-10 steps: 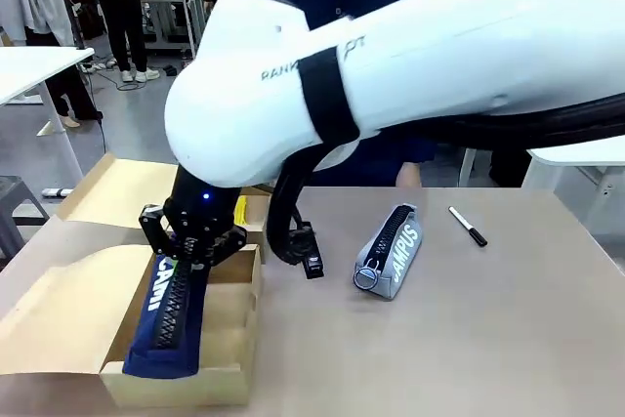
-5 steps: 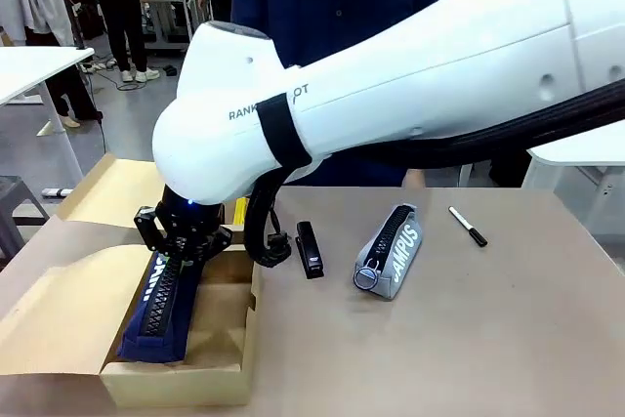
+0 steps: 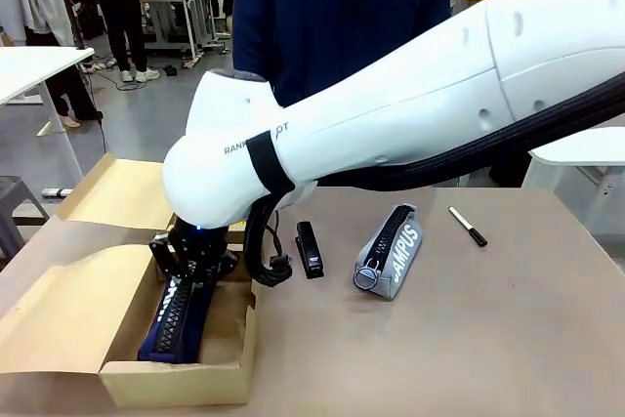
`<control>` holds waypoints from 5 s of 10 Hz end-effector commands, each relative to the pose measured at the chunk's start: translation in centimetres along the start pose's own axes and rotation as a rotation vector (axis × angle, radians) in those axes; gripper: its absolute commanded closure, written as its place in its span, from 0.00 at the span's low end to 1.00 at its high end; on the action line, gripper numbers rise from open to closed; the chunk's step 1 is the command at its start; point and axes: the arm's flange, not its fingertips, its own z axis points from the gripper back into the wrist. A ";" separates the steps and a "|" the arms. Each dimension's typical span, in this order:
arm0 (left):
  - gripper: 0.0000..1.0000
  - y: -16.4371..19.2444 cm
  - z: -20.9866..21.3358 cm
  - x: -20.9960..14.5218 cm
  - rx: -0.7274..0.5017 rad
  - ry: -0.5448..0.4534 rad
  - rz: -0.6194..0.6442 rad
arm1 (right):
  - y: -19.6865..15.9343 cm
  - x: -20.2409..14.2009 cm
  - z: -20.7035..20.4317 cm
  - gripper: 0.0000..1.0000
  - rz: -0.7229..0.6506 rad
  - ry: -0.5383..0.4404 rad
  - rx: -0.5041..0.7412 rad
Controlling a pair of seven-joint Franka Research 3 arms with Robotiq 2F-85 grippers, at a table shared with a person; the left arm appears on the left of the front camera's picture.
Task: Place items inside the box.
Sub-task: Pick up a Pencil pouch or Stapler and place it inside the Mailer Box closest to the robot.
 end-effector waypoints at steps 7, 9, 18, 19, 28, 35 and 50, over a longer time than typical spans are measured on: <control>0.00 -0.2 -0.1 0.1 -0.014 -0.012 -0.019 | 0.2 0.2 -0.4 0.00 -0.030 0.045 0.004; 0.00 -0.2 -0.1 0.1 -0.014 -0.012 -0.019 | 0.4 -0.1 0.1 0.00 -0.012 0.051 0.018; 0.00 -0.2 -0.1 0.1 -0.014 -0.012 -0.019 | -0.3 -5.4 4.4 0.00 0.172 0.228 -0.076; 0.00 -0.2 -0.1 0.1 -0.014 -0.012 -0.019 | -1.4 -7.3 6.6 0.00 0.206 0.294 -0.135; 0.00 -0.2 -0.1 0.1 -0.014 -0.012 -0.019 | -34.9 -15.5 22.6 0.00 0.180 0.357 0.301; 0.00 -0.2 -0.1 0.1 -0.014 -0.012 -0.019 | -60.1 -19.9 20.0 0.00 -0.223 -0.226 1.270; 0.00 -0.2 -0.1 0.1 -0.014 -0.012 -0.019 | -64.4 -15.3 31.0 0.00 -0.305 -0.098 1.099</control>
